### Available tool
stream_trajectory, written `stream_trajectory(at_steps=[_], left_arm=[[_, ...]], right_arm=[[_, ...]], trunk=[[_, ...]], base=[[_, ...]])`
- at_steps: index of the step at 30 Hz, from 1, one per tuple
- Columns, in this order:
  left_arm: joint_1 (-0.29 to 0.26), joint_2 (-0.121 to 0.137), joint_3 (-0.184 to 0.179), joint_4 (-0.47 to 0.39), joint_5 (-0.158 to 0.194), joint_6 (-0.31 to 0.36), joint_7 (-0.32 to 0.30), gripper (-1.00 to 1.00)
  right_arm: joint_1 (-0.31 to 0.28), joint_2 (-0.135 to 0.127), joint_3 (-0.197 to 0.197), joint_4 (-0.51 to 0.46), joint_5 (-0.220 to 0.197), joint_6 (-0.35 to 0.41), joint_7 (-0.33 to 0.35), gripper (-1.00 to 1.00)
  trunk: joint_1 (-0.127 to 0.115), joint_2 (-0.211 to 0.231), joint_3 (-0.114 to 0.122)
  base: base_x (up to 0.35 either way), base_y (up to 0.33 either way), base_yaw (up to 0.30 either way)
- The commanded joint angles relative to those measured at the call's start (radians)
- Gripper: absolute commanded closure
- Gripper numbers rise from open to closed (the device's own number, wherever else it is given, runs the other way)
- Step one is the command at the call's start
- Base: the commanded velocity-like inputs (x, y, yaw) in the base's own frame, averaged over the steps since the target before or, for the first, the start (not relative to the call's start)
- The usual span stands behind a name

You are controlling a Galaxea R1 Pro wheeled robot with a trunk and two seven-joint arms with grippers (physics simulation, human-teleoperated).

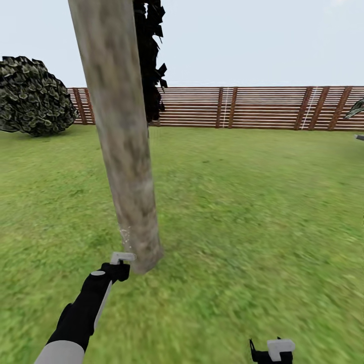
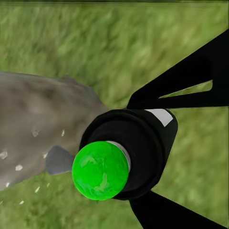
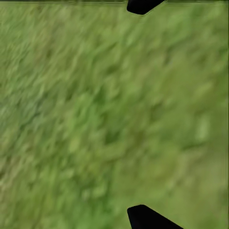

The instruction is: In the garden, pick up the pesticide atomizer on the floor and spray pesticide onto both trees until each tree trunk is fully covered.

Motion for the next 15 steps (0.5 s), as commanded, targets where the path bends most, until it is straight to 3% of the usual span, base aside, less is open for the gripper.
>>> stream_trajectory(at_steps=[1,10,15], left_arm=[[-0.001,-0.001,0.004,-0.002,-0.010,0.004,-0.010,1.00],[-0.001,-0.002,0.005,-0.002,-0.010,0.004,-0.010,1.00],[-0.001,-0.002,0.005,-0.002,-0.010,0.003,-0.010,1.00]], right_arm=[[-0.001,0.000,-0.003,0.002,0.011,-0.003,-0.007,-1.00],[-0.001,0.000,-0.003,0.002,0.011,-0.003,-0.007,-1.00],[0.000,0.000,-0.003,0.002,0.011,-0.003,-0.007,-1.00]], trunk=[[0.000,0.000,-0.001],[0.000,0.000,-0.001],[0.000,0.000,-0.001]], base=[[0.099,-0.272,0.003],[0.019,-0.272,0.007],[0.000,-0.272,0.218]])
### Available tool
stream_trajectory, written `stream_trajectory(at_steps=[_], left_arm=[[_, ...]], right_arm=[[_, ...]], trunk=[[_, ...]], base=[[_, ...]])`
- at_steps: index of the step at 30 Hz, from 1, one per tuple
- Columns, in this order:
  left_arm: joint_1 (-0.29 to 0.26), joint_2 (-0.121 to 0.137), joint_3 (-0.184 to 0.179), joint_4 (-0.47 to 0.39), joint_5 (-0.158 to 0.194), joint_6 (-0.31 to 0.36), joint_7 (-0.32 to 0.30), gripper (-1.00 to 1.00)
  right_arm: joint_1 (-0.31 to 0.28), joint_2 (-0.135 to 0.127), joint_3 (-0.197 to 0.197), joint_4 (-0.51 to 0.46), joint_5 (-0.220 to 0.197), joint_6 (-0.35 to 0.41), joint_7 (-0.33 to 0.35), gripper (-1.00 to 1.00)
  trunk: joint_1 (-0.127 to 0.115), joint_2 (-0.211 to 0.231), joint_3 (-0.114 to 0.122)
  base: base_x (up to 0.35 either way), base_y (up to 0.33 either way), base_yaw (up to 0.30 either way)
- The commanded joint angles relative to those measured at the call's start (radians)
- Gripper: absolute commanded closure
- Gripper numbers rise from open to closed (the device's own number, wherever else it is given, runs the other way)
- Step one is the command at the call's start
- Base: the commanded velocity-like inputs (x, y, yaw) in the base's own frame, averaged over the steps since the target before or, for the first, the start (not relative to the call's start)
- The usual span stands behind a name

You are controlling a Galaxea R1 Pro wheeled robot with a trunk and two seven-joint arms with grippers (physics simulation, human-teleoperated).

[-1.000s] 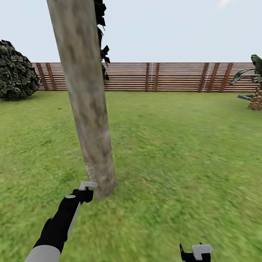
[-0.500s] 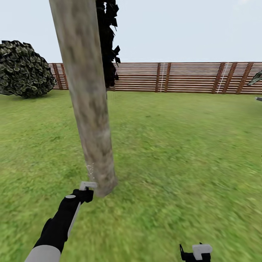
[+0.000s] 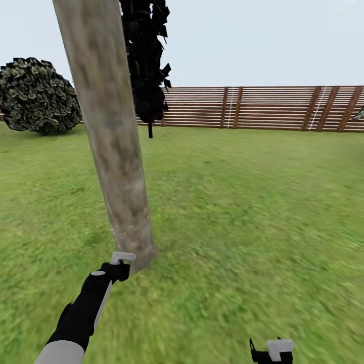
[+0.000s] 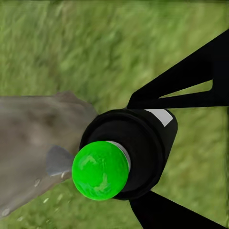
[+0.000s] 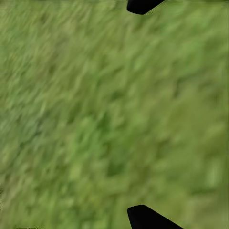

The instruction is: In the garden, pick up the pesticide atomizer on the floor and spray pesticide onto both trees until each tree trunk is fully covered.

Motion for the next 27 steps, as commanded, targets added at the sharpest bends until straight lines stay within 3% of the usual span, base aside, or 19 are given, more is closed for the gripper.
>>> stream_trajectory(at_steps=[1,12,17,26,27], left_arm=[[-0.001,-0.002,0.004,-0.002,-0.010,0.004,-0.010,1.00],[-0.001,-0.002,0.010,0.015,-0.011,-0.026,0.018,1.00],[-0.001,-0.002,0.010,0.016,0.018,-0.027,0.026,1.00],[-0.001,0.000,0.010,0.017,0.030,-0.027,0.034,1.00],[-0.001,0.000,0.012,0.023,0.030,-0.027,0.069,1.00]], right_arm=[[0.000,0.000,-0.003,0.001,0.011,-0.003,-0.007,-1.00],[-0.001,0.000,-0.003,0.001,0.011,-0.003,-0.007,-1.00],[-0.001,0.000,-0.003,0.001,0.011,-0.003,-0.007,-1.00],[0.000,-0.002,-0.003,0.001,0.011,-0.003,-0.007,-1.00],[-0.001,-0.002,-0.003,0.001,0.011,-0.003,-0.007,-1.00]], trunk=[[0.000,0.000,-0.001],[0.000,0.000,-0.001],[0.000,0.000,-0.001],[0.000,0.000,-0.001],[0.000,0.000,-0.001]], base=[[0.000,-0.272,0.264],[0.000,-0.272,0.272],[0.000,-0.272,0.272],[0.000,-0.272,0.043],[0.000,-0.272,0.000]])
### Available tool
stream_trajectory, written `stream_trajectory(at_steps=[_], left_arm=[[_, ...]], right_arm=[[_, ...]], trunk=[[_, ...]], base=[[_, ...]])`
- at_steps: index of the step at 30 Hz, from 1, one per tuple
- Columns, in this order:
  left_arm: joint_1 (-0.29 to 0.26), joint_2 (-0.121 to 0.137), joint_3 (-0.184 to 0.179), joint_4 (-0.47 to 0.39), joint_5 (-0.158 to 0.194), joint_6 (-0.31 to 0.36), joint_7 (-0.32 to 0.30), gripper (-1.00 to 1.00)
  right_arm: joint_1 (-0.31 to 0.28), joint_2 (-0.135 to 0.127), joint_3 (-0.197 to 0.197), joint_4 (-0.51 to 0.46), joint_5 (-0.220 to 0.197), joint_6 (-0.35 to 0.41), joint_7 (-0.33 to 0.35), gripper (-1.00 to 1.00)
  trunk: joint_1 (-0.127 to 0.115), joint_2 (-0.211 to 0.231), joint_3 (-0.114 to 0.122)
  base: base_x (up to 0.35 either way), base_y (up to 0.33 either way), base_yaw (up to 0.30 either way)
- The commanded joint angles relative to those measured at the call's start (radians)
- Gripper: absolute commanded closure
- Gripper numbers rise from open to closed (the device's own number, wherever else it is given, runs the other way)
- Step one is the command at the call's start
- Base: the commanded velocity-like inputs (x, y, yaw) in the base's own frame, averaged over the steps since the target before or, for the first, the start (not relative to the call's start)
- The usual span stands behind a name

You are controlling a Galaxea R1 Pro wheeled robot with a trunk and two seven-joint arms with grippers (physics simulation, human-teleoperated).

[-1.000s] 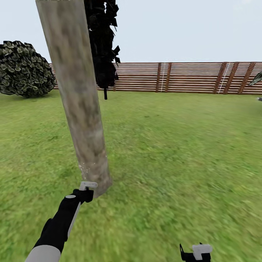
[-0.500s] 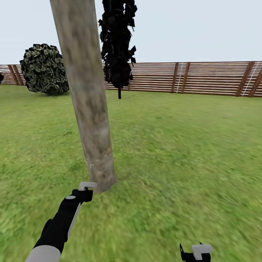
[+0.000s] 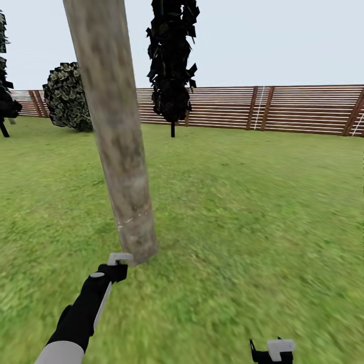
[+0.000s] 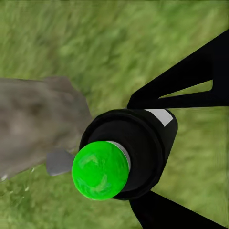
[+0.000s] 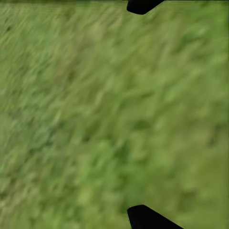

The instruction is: In the garden, pick up the pesticide atomizer on the floor and spray pesticide onto both trees until each tree trunk is fully covered.

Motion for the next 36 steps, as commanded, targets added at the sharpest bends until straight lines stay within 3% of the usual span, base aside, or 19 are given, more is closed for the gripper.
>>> stream_trajectory(at_steps=[1,5,9,11,14,16,19,23,25,26,31,36], left_arm=[[0.000,-0.001,0.003,0.004,-0.004,0.005,0.022,1.00],[0.000,0.008,0.003,0.047,-0.003,0.005,0.060,1.00],[0.000,0.006,0.040,0.133,-0.001,0.001,0.061,1.00],[-0.002,-0.009,0.040,0.191,0.000,-0.019,0.061,1.00],[-0.003,-0.056,0.038,0.215,0.000,-0.097,0.062,1.00],[-0.007,-0.060,0.042,0.220,0.001,-0.114,0.062,1.00],[-0.009,-0.031,0.070,0.219,-0.002,-0.118,0.057,1.00],[-0.002,0.047,0.142,0.224,0.001,-0.119,0.047,1.00],[-0.001,0.058,0.160,0.241,0.001,-0.122,0.046,1.00],[-0.002,0.054,0.164,0.265,0.001,-0.127,0.047,1.00],[-0.005,-0.015,0.155,0.283,-0.004,-0.129,0.051,1.00],[-0.008,-0.017,0.152,0.284,-0.005,-0.128,0.057,1.00]], right_arm=[[-0.001,0.000,-0.003,0.002,0.011,-0.003,-0.007,-1.00],[-0.001,0.000,-0.003,0.002,0.012,-0.003,-0.007,-1.00],[-0.001,0.001,-0.003,0.002,0.012,-0.003,-0.007,-1.00],[-0.001,0.001,-0.003,0.002,0.012,-0.003,-0.007,-1.00],[-0.001,0.001,-0.003,0.002,0.012,-0.003,-0.007,-1.00],[-0.001,0.001,-0.003,0.002,0.012,-0.003,-0.007,-1.00],[-0.001,0.001,-0.003,0.002,0.012,-0.003,-0.007,-1.00],[-0.001,0.002,-0.003,0.002,0.012,-0.003,-0.007,-1.00],[-0.001,0.002,-0.003,0.002,0.012,-0.003,-0.007,-1.00],[-0.001,0.002,-0.003,0.002,0.012,-0.003,-0.007,-1.00],[-0.001,0.002,-0.003,0.002,0.012,-0.003,-0.007,-1.00],[-0.001,0.002,-0.002,0.002,0.012,-0.003,-0.006,-1.00]], trunk=[[0.000,0.000,-0.001],[0.000,0.000,-0.001],[0.000,0.000,-0.001],[0.000,0.000,-0.001],[0.000,0.000,-0.001],[0.000,0.000,-0.001],[0.000,0.000,-0.001],[0.000,0.000,-0.001],[0.000,0.000,-0.001],[0.000,0.000,-0.001],[0.000,0.000,-0.001],[0.000,0.000,-0.001]], base=[[0.000,-0.272,0.000],[0.000,-0.272,0.000],[0.019,-0.272,0.000],[0.074,-0.272,0.000],[0.122,-0.269,0.000],[0.138,-0.247,0.000],[0.058,-0.093,0.000],[0.008,-0.012,0.000],[0.001,-0.002,0.000],[0.000,0.000,0.000],[0.064,0.000,0.000],[0.308,0.000,0.130]])
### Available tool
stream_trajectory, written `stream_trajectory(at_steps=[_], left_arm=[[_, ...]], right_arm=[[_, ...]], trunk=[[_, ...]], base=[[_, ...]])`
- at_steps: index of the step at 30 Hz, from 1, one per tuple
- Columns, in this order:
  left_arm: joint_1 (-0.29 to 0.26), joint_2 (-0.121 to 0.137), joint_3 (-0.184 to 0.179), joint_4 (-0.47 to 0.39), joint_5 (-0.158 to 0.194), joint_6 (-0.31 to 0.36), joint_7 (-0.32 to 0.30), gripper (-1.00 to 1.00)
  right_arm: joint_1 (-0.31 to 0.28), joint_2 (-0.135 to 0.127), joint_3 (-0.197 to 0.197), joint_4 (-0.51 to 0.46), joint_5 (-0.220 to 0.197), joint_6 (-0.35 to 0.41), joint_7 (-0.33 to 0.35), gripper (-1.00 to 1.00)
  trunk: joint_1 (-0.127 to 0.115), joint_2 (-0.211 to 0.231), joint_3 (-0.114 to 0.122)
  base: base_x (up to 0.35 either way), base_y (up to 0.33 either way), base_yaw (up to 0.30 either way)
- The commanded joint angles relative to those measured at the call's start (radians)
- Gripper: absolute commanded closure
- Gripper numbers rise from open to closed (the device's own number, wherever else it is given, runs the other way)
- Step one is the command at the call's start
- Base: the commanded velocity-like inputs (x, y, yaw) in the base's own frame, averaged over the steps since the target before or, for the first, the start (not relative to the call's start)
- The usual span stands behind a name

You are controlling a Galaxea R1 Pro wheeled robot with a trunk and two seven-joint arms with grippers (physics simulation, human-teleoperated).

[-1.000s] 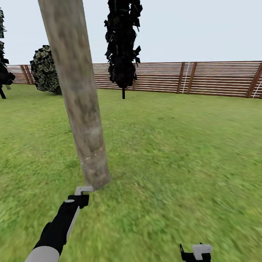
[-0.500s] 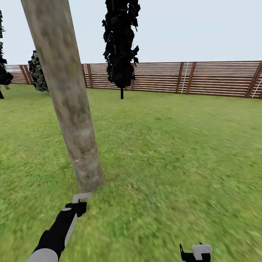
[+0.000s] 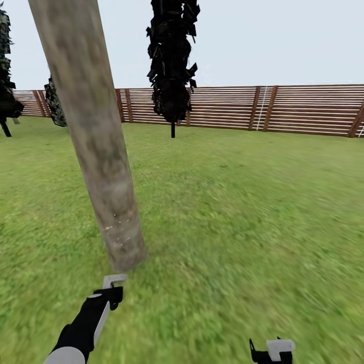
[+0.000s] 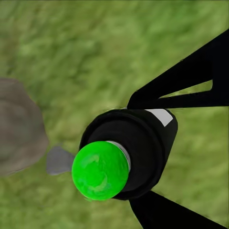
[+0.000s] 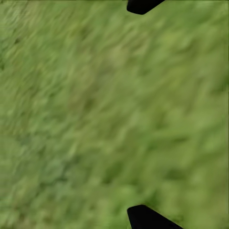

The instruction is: In the garden, pick up the pesticide atomizer on the floor and spray pesticide onto both trees until each tree trunk is fully covered.

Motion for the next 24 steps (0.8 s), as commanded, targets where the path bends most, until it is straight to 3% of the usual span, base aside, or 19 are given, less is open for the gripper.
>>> stream_trajectory(at_steps=[1,7,9,12,15,18,21,24], left_arm=[[0.001,0.002,0.006,-0.001,-0.009,0.005,-0.005,1.00],[0.005,0.025,0.006,0.000,-0.013,0.003,-0.004,1.00],[0.005,0.019,0.006,0.003,-0.013,0.003,-0.003,1.00],[0.005,-0.009,-0.024,0.006,-0.012,0.003,-0.003,1.00],[0.005,-0.012,-0.046,0.007,-0.010,0.004,-0.003,1.00],[0.006,0.018,-0.038,0.006,-0.010,0.006,-0.003,1.00],[0.006,0.081,-0.032,0.006,-0.007,0.008,-0.002,1.00],[0.006,0.080,-0.035,0.006,-0.006,0.005,0.001,1.00]], right_arm=[[-0.001,0.000,-0.003,0.001,0.011,-0.003,-0.006,-1.00],[0.000,0.000,-0.003,0.001,0.011,-0.003,-0.006,-1.00],[0.000,0.000,-0.003,0.001,0.011,-0.003,-0.006,-1.00],[0.000,-0.001,-0.003,0.001,0.011,-0.003,-0.006,-1.00],[0.000,0.000,-0.003,0.001,0.011,-0.003,-0.006,-1.00],[0.000,-0.001,-0.003,0.001,0.011,-0.003,-0.006,-1.00],[0.000,-0.001,-0.003,0.001,0.011,-0.003,-0.006,-1.00],[0.000,0.000,-0.003,0.001,0.011,-0.003,-0.006,-1.00]], trunk=[[0.000,0.000,-0.001],[0.000,0.000,-0.001],[0.000,0.000,-0.001],[0.000,0.000,-0.001],[0.000,0.000,-0.001],[0.000,0.000,-0.001],[0.000,0.000,-0.001],[0.000,0.000,-0.001]], base=[[0.335,0.000,0.259],[0.246,0.000,0.178],[0.050,0.000,0.024],[0.010,0.000,0.005],[0.002,0.000,0.001],[0.000,0.000,0.000],[0.000,0.000,0.000],[0.000,0.000,0.000]])
